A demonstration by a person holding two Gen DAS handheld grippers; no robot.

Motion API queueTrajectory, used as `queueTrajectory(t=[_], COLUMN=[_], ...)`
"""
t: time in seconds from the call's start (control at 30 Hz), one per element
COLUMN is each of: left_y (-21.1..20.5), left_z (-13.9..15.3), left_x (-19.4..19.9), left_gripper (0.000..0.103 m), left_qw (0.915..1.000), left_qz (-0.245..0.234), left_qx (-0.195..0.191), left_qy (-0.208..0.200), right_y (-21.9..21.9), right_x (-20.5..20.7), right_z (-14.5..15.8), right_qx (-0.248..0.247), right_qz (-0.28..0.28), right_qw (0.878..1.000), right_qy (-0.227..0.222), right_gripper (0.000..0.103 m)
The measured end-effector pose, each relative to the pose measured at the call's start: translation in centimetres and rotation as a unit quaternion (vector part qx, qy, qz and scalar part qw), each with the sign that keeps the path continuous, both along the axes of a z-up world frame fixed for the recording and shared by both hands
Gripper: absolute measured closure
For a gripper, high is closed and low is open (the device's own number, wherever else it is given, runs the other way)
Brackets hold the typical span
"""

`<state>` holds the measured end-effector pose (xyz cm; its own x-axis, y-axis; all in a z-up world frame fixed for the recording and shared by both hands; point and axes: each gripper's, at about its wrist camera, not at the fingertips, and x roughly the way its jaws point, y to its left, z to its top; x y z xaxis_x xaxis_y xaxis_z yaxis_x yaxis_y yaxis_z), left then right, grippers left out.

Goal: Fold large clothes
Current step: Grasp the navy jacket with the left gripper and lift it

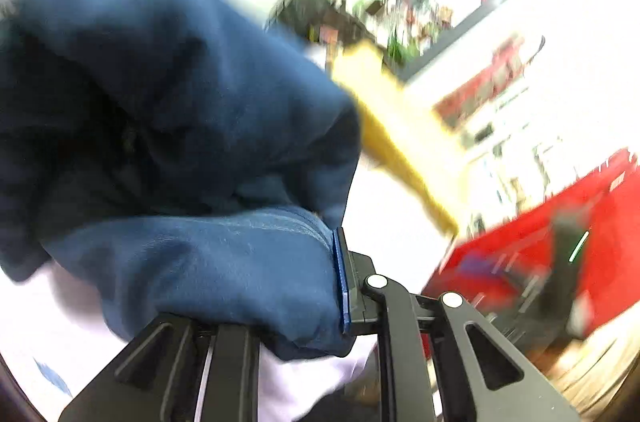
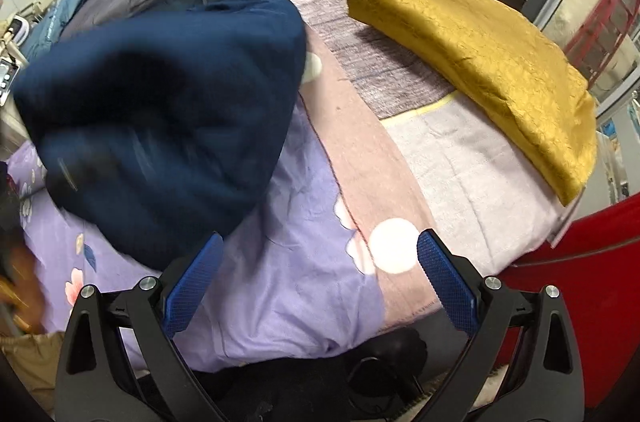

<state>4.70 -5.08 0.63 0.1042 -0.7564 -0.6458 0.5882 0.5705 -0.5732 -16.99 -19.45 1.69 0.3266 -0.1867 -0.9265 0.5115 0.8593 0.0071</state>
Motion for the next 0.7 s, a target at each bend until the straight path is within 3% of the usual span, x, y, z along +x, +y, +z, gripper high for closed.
queueTrajectory(t=[0.1,0.2,0.27,0.3,0.33,0.43,0.5,0.6,0.63,0.7], left_y=[1.3,4.9,7.2,8.3,8.5,7.5,6.7,5.5,5.8,5.7], left_z=[4.0,7.3,9.0,9.4,9.6,8.8,7.9,7.9,8.4,9.7], left_x=[4.8,10.5,13.3,14.8,15.2,15.8,15.4,13.8,13.8,13.3], left_gripper=[0.089,0.089,0.089,0.089,0.089,0.089,0.089,0.089,0.089,0.089], left_qw=[0.9972,0.9855,0.9734,0.969,0.9675,0.9666,0.9697,0.9721,0.9728,0.9749], left_qz=[0.068,0.159,0.214,0.235,0.242,0.234,0.23,0.218,0.214,0.205], left_qx=[-0.021,-0.041,-0.026,-0.018,-0.013,0.054,0.05,0.052,0.052,0.05], left_qy=[-0.024,-0.045,-0.078,-0.075,-0.072,-0.089,-0.065,-0.068,-0.071,-0.072], right_y=[-0.1,-0.1,-0.1,-0.2,-0.1,0.9,1.8,2.8,3.0,3.1], right_x=[0.7,1.4,2.0,2.5,3.2,5.9,8.1,11.2,12.4,13.6], right_z=[0.0,-0.3,-0.9,-1.4,-2.1,-4.3,-5.8,-8.8,-10.5,-13.6], right_qx=[0.014,0.027,0.057,0.08,0.114,0.181,0.238,0.359,0.418,0.485], right_qz=[0.01,0.03,0.049,0.059,0.073,0.115,0.142,0.147,0.132,0.09], right_qw=[1.0,0.998,0.995,0.993,0.988,0.973,0.957,0.916,0.892,0.862], right_qy=[-0.021,-0.042,-0.059,-0.067,-0.077,-0.081,-0.083,-0.098,-0.112,-0.117], right_gripper=[0.007,0.007,0.007,0.007,0.007,0.007,0.007,0.007,0.007,0.007])
